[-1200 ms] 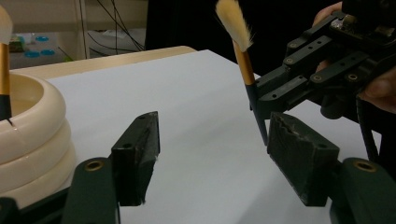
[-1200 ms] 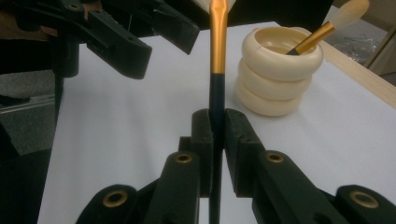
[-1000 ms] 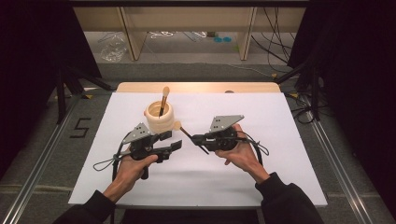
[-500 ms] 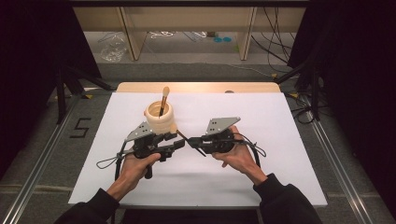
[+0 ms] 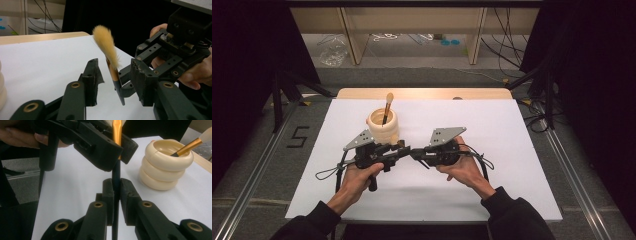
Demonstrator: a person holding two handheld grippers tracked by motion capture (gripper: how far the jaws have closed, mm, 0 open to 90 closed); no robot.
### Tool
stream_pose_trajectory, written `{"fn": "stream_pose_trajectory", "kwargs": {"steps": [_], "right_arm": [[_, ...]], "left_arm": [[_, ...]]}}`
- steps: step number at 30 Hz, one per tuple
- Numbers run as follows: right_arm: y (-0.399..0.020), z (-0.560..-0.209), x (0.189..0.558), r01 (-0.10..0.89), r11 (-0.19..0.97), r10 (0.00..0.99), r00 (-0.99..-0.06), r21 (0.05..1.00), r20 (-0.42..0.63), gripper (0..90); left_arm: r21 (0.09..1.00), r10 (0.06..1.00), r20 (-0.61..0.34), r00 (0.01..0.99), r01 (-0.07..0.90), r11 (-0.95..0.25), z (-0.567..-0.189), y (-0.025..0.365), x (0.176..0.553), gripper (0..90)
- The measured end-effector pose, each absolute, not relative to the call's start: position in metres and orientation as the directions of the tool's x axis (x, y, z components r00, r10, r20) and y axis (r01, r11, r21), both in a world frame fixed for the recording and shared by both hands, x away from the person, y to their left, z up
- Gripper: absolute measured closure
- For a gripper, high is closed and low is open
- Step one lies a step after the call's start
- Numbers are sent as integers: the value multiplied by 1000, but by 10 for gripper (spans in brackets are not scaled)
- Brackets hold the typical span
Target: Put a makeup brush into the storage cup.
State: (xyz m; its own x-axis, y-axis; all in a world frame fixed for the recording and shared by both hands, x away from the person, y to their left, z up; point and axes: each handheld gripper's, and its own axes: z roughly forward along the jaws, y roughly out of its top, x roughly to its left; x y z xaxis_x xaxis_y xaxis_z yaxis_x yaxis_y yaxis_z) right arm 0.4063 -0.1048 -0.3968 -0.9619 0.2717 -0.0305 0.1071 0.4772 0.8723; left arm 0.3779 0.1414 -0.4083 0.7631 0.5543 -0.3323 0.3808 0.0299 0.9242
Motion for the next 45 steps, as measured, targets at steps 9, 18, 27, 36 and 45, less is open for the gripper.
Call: {"fn": "stream_pose_trajectory", "kwargs": {"steps": [9,18,27,36,45], "right_arm": [[-103,-397,406,101,470,268,-963,877,-32,832],[-102,-397,405,101,462,268,-963,881,-30,832],[-102,-397,404,99,459,256,-966,883,-25,832],[-101,-400,405,111,469,253,-967,876,-13,799],[-99,-409,407,120,523,241,-970,844,-11,821]], "left_arm": [[921,547,-347,762,387,46,-408,141,377,664],[920,520,-360,774,388,60,-408,142,379,746],[919,517,-366,774,387,71,-408,143,378,826],[928,502,-348,791,367,66,-407,144,378,835],[929,504,-349,790,364,72,-405,145,378,835]]}}
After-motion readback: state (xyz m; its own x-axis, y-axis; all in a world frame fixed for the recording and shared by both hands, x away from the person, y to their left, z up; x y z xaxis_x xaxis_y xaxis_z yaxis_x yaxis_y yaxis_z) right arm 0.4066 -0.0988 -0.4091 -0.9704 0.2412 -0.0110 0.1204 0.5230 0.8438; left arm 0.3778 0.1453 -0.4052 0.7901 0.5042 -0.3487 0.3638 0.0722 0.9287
